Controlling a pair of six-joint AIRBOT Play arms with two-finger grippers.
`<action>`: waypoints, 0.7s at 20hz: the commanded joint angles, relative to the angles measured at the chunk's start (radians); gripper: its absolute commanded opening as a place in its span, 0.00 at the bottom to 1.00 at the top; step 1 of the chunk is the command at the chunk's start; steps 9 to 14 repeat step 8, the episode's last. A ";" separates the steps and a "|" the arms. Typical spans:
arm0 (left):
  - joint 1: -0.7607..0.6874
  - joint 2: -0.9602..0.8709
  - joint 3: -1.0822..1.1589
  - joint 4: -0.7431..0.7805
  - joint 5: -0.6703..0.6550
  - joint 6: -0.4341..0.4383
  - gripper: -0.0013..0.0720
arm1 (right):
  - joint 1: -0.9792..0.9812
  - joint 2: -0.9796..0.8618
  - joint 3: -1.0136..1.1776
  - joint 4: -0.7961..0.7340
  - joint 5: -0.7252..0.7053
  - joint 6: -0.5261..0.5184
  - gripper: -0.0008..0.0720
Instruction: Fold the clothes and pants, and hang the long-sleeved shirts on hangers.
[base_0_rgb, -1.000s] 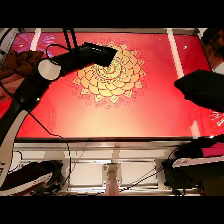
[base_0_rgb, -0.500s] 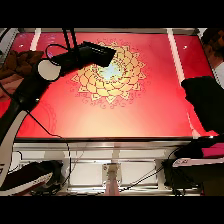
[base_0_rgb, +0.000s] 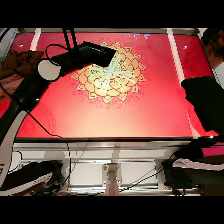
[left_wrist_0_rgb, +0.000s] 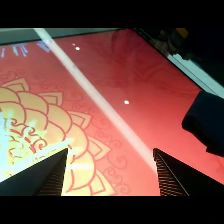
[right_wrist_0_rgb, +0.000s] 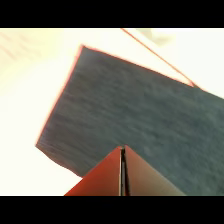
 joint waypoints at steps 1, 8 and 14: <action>0.000 0.000 0.000 0.000 0.000 0.000 0.84 | 0.000 0.080 0.000 0.045 -0.088 -0.011 0.05; 0.000 0.000 0.000 0.000 0.000 0.000 0.84 | 0.000 0.230 0.000 0.114 -0.143 -0.011 0.05; 0.000 0.000 0.000 0.000 0.000 0.000 0.84 | 0.000 0.230 0.000 0.114 -0.143 -0.011 0.05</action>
